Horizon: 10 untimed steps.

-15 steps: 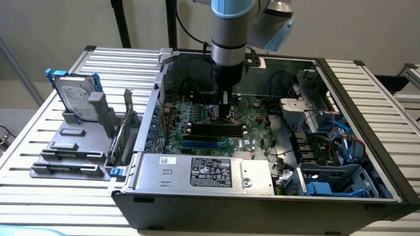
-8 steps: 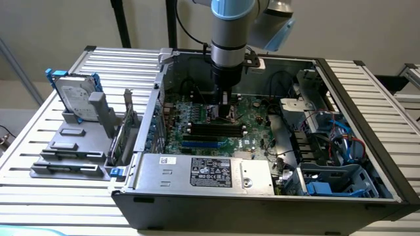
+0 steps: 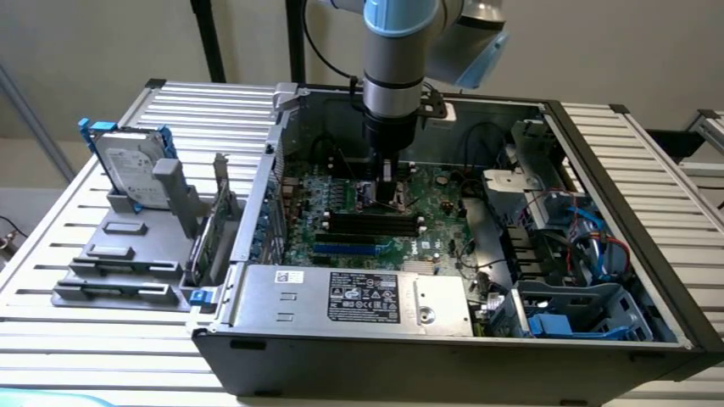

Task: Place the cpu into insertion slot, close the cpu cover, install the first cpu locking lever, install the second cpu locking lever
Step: 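Place the cpu into insertion slot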

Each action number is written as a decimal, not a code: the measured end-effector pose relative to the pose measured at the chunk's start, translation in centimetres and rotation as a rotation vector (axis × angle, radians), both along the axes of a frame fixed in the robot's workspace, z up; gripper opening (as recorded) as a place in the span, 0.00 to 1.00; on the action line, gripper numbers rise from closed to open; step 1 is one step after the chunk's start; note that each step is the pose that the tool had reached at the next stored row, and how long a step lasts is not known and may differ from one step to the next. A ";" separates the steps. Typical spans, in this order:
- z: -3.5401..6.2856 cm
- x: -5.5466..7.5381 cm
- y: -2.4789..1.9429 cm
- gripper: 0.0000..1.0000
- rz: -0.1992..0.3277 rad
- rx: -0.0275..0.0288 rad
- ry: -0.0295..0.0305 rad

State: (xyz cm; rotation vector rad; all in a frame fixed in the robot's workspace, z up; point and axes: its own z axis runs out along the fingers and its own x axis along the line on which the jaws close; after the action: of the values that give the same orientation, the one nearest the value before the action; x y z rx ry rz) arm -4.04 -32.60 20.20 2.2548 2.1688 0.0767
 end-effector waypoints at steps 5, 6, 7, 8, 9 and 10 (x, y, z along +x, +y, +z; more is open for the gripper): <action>-0.14 -0.1 0.06 0.55 0.000 -0.0008 0.0001; -0.17 -0.1 0.07 0.55 0.000 -0.0012 0.0001; -0.19 -0.1 0.07 0.55 0.000 -0.0018 0.0001; -0.20 -0.1 0.08 0.55 0.000 -0.0024 0.0002; -0.22 -0.1 0.09 0.55 0.000 -0.0030 0.0002; -0.24 -0.1 0.11 0.55 0.000 -0.0035 0.0001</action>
State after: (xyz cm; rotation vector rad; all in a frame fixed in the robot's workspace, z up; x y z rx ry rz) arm -4.10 -32.49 19.97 2.2532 2.1671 0.0728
